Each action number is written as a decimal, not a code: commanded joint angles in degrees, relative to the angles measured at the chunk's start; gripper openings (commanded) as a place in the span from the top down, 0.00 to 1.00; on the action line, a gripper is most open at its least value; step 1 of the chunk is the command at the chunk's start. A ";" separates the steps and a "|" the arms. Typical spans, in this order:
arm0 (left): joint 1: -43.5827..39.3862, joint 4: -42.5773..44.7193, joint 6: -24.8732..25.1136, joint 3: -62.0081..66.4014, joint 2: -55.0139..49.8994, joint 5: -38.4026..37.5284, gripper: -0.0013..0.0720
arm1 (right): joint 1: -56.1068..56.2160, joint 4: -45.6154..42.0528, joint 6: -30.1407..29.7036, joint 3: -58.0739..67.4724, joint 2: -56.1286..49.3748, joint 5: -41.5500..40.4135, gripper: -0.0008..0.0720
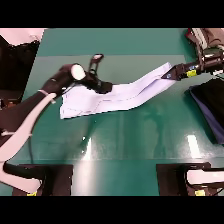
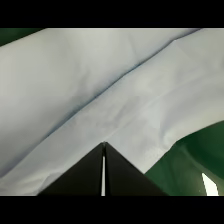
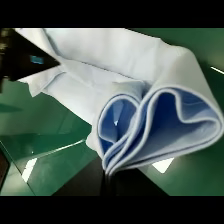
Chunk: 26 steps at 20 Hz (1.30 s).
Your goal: Fold the shirts.
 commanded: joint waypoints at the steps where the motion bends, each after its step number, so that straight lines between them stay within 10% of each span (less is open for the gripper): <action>1: -1.95 -0.87 0.04 5.29 -8.66 -1.99 0.94 | 4.52 0.35 2.03 0.04 5.29 -0.42 0.97; 18: 13.73 6.38 5.05 5.46 9.33 -10.56 0.94 | 21.14 0.20 7.80 0.44 6.95 -8.90 0.97; 26: 27.43 15.17 5.33 5.49 22.08 -20.61 0.94 | 30.34 -0.26 13.62 25.35 -9.20 -7.32 0.97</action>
